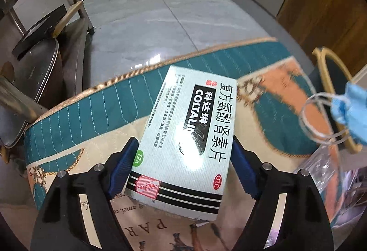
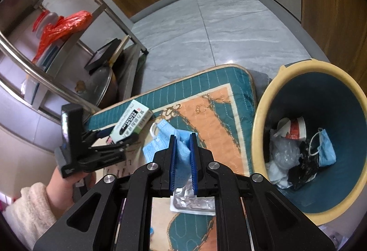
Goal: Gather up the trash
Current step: 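Grasp the blue mask with the right gripper while the left grasps the white COLTALIN box, then drop the mask into the bin with the right gripper while the left drops the box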
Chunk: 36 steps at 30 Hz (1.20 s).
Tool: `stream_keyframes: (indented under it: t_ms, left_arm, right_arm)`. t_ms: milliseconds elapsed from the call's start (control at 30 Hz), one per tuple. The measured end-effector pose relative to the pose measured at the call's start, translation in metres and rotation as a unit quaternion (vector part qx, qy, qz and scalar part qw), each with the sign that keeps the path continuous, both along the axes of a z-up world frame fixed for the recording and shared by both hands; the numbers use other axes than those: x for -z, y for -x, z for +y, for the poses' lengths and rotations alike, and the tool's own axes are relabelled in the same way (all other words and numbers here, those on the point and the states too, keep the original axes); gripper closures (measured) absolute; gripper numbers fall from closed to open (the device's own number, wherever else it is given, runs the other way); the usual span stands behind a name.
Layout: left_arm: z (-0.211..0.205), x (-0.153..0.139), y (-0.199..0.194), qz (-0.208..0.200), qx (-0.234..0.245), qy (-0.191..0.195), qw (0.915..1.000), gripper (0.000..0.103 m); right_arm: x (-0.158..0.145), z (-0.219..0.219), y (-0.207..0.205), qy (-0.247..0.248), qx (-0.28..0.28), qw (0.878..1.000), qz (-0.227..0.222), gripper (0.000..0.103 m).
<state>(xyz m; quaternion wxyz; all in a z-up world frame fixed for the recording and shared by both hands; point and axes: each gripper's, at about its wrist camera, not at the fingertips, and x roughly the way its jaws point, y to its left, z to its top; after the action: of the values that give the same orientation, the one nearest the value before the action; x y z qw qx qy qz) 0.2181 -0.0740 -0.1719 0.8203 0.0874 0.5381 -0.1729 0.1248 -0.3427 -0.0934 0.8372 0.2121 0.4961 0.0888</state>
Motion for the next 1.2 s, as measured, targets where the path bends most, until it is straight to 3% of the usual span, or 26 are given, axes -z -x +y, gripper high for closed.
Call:
stream_keyframes:
  t_ms: [267, 333, 467, 567, 633, 700, 800, 900, 967, 1200]
  left_arm:
    - [-0.02, -0.033, 0.008, -0.033, 0.017, 0.054, 0.9979, 0.031]
    - [-0.028, -0.04, 0.01, -0.033, 0.025, 0.069, 0.9967, 0.068]
    - [-0.038, -0.036, 0.012, -0.02, 0.037, 0.052, 0.9978, 0.069]
    - [-0.033, -0.029, 0.01, -0.013, 0.033, 0.038, 0.9986, 0.062]
    - [-0.027, -0.029, 0.009, -0.014, 0.026, 0.037, 0.9989, 0.029]
    - [-0.022, -0.028, 0.01, -0.024, 0.019, 0.035, 0.9989, 0.022]
    - [-0.017, -0.02, 0.005, -0.011, 0.008, 0.04, 0.9991, 0.014]
    - [-0.021, 0.0, 0.001, 0.03, -0.007, 0.04, 0.9987, 0.013]
    - [-0.032, 0.013, 0.002, 0.042, 0.004, 0.019, 0.9989, 0.013]
    - [-0.055, 0.028, 0.005, 0.025, 0.028, -0.036, 0.9986, 0.006]
  right_arm:
    - [-0.009, -0.015, 0.002, 0.001, 0.027, 1.0, -0.012, 0.091]
    - [-0.012, -0.019, 0.004, 0.004, 0.033, 0.999, -0.015, 0.091]
    - [-0.008, -0.025, 0.007, 0.013, 0.039, 0.999, -0.009, 0.091]
    - [-0.007, -0.03, 0.009, 0.015, 0.048, 0.999, -0.007, 0.091]
    - [-0.006, -0.032, 0.009, 0.013, 0.05, 0.999, -0.007, 0.091]
    - [-0.004, -0.032, 0.008, 0.011, 0.052, 0.999, -0.004, 0.091]
    - [0.0, -0.03, 0.006, 0.008, 0.048, 0.999, 0.001, 0.091]
    - [0.001, -0.028, 0.006, 0.008, 0.042, 0.999, 0.003, 0.091]
    - [0.003, -0.029, 0.005, 0.005, 0.043, 0.999, 0.005, 0.091]
    - [0.0, -0.031, 0.007, 0.007, 0.035, 0.999, 0.002, 0.091]
